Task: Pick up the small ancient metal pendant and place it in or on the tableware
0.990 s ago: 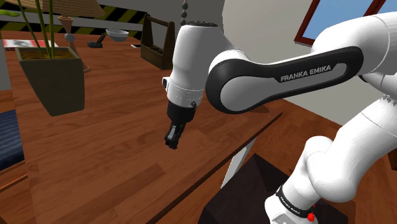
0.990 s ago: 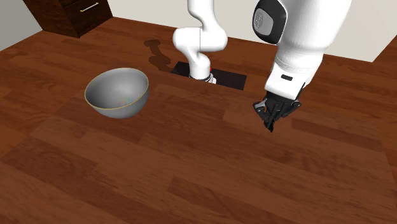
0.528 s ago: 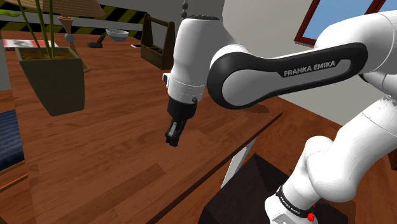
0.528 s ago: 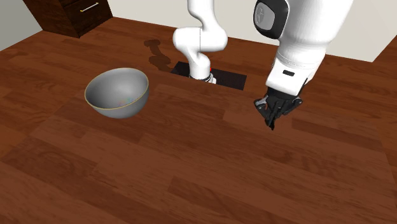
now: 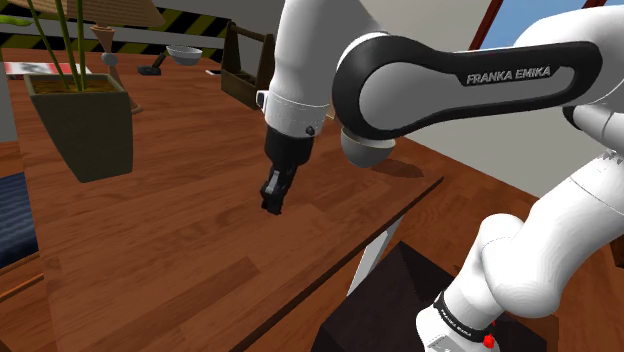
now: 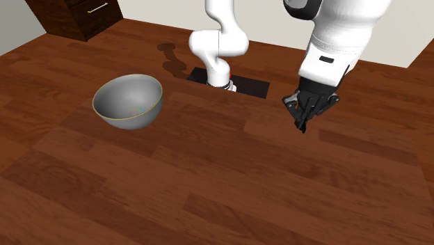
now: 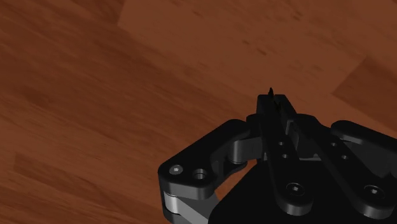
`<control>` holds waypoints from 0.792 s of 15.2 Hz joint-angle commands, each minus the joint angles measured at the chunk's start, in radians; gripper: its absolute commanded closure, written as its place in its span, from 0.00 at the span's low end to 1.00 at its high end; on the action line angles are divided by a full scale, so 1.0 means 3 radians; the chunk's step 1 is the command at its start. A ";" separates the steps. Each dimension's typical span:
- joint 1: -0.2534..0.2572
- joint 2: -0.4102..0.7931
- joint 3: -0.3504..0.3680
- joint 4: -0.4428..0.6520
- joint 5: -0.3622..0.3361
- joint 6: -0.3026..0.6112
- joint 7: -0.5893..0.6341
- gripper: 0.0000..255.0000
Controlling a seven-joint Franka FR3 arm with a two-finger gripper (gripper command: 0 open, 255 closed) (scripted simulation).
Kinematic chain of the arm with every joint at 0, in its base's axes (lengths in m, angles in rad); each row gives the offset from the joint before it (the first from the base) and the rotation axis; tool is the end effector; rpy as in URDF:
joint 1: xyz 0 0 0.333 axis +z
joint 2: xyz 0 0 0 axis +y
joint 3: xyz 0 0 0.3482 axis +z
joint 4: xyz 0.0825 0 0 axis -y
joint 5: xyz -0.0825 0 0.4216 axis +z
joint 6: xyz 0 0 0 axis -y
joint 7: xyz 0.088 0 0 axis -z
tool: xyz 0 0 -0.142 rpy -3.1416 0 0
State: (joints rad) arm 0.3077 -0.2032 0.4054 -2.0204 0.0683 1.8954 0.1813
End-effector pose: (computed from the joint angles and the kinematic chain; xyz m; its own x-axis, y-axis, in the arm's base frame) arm 0.3976 0.3683 0.5235 0.8723 0.4846 0.0643 0.4855 -0.8742 0.0021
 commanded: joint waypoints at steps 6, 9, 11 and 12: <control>-0.0008 -0.0013 -0.0016 0.0300 -0.0002 -0.0314 -0.0003 1.00; -0.0011 -0.0003 -0.0019 0.0445 -0.0008 -0.0449 0.0000 1.00; -0.0014 0.0009 -0.0021 0.0546 -0.0014 -0.0539 0.0003 1.00; -0.0015 0.0015 -0.0021 0.0597 -0.0017 -0.0584 0.0005 1.00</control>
State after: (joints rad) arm 0.3042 -0.1986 0.4007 -1.8566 0.0635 1.7361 0.1846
